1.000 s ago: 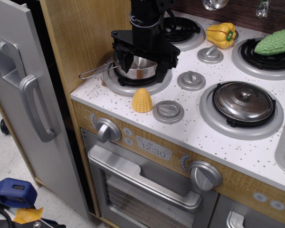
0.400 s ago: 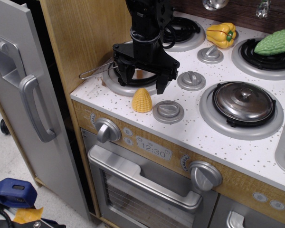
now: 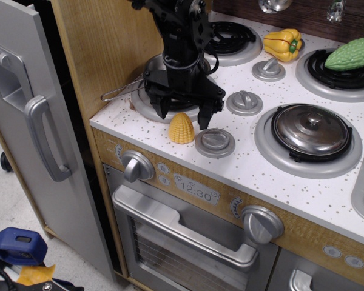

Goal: Put corn in pan which is on stove

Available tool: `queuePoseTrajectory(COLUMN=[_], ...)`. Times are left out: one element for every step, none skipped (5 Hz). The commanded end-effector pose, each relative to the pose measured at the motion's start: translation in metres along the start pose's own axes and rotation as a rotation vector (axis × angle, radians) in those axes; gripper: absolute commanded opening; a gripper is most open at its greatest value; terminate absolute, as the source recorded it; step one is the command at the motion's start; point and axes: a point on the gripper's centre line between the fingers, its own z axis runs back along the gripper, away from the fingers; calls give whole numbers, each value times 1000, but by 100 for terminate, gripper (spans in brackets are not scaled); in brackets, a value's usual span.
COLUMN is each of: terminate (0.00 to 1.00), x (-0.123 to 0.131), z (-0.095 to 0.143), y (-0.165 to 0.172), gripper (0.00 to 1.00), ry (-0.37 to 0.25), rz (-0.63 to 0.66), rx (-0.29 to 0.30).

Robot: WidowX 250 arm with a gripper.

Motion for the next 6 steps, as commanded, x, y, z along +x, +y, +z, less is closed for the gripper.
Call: queuePoseTrajectory(terminate=[0, 0, 0, 0, 0, 0], x=[6, 4, 6, 11, 22, 39], z=[-2, -11, -5, 15, 43, 67], y=[2, 4, 3, 6, 10, 15], gripper=[100, 0, 0, 0, 0, 0], ry=[-46, -40, -47, -53, -92, -85], rz=[7, 27, 28, 16, -25, -77], rx=[-19, -62, -43, -1, 84, 118])
